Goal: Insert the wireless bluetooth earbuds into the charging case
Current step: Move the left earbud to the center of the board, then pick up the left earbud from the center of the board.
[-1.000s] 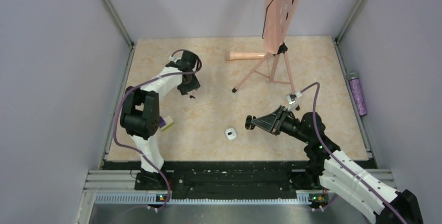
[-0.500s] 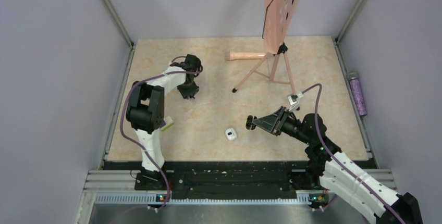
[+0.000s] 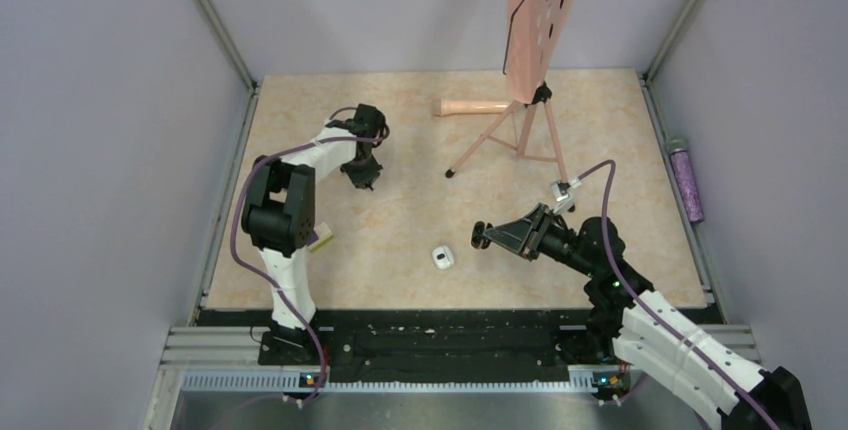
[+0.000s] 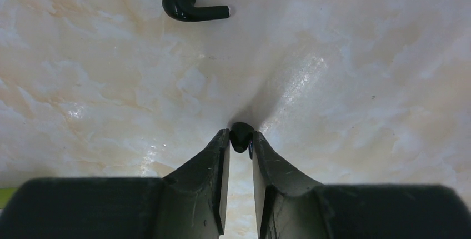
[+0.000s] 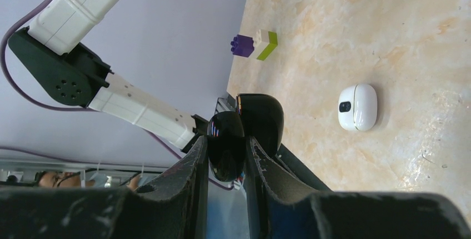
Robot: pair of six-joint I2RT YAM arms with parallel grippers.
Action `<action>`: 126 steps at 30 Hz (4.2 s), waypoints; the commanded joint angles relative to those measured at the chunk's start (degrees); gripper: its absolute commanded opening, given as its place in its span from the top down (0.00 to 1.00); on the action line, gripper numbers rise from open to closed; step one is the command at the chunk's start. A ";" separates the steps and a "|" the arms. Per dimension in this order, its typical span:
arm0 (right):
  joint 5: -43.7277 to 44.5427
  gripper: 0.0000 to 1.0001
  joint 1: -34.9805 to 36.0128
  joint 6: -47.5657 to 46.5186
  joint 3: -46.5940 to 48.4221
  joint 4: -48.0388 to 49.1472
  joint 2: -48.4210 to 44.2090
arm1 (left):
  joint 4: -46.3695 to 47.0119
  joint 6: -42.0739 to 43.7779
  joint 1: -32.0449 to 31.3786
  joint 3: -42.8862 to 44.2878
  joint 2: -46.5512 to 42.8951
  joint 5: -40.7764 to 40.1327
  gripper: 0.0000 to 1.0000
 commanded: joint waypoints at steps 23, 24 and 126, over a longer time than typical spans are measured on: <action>0.46 1.00 -0.59 -0.05 -0.39 3.43 -0.47 | 5.03 32.51 -6.16 -5.47 -6.34 18.92 0.58; 0.46 1.00 -0.57 -0.02 -0.35 3.37 -0.47 | 5.27 32.19 -6.40 -5.70 -6.58 18.48 0.55; -11.99 1.00 -1.74 -2.72 0.14 11.38 7.46 | 17.74 27.04 -10.04 -14.45 -27.37 28.19 0.76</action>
